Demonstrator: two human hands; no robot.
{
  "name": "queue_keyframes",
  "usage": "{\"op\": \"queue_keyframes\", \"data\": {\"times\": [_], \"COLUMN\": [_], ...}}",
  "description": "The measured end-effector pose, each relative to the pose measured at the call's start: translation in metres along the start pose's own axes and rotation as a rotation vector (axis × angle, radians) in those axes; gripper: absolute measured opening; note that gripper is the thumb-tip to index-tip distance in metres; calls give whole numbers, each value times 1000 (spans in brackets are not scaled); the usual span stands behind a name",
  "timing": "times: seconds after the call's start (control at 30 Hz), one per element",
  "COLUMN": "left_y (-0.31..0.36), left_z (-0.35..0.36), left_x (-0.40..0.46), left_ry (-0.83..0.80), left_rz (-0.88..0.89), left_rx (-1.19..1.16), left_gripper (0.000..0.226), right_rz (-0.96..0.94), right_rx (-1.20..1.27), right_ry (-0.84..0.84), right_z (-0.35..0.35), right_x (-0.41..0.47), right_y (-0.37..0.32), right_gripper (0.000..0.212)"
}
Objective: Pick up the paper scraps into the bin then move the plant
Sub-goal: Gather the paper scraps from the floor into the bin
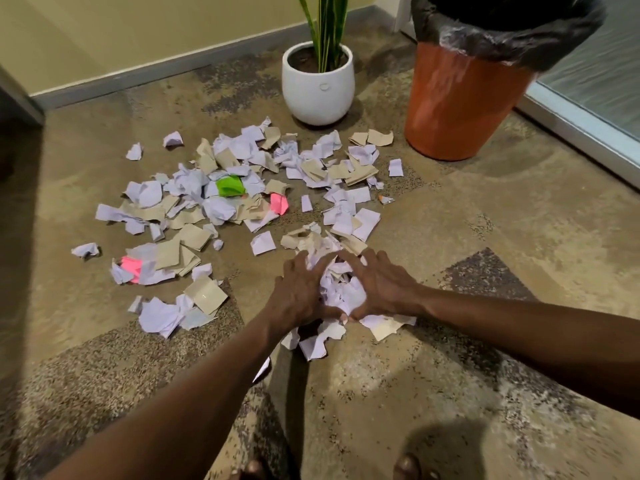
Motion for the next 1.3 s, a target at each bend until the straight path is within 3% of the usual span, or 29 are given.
{"op": "queue_keyframes", "data": {"times": [0.17, 0.3, 0.4, 0.53, 0.7, 0.97, 1.2, 1.3], "left_y": [1, -3, -6, -22, -37, -28, -9, -6], "left_z": [1, -6, -23, -42, -64, -86, -105, -104], "left_x": [-11, -15, -14, -10, -8, -6, 9, 17], "left_ry": [252, 335, 396, 367, 380, 321, 270, 267], "left_rz": [139, 190, 209, 16, -140, -155, -144, -97], "left_rx": [-144, -315, -375, -550, -609, -644, -908, -1063], "left_gripper": [47, 24, 22, 19, 19, 12, 25, 21], "right_rz": [-71, -42, 53, 183, 235, 161, 181, 198], "right_rx": [276, 398, 439, 529, 713, 882, 979, 1045], "right_ry": [40, 36, 21, 46, 113, 124, 188, 223], "right_z": [-5, -12, -21, -46, -82, -101, -115, -122], "right_x": [-9, -11, -4, -4, -9, -14, -9, -11], "right_y": [-10, -4, 9, 30, 49, 46, 58, 67], "right_gripper": [81, 53, 50, 71, 67, 60, 50, 53]}}
Point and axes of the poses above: each hand's wrist, its own x-axis towards the middle knuckle, its own z-axis out of the palm, y = z × x, the point moved 6 cm from there along x, towards the middle knuckle, and after that the axes turned 3 degrees about -y, right-handed, at the moved point
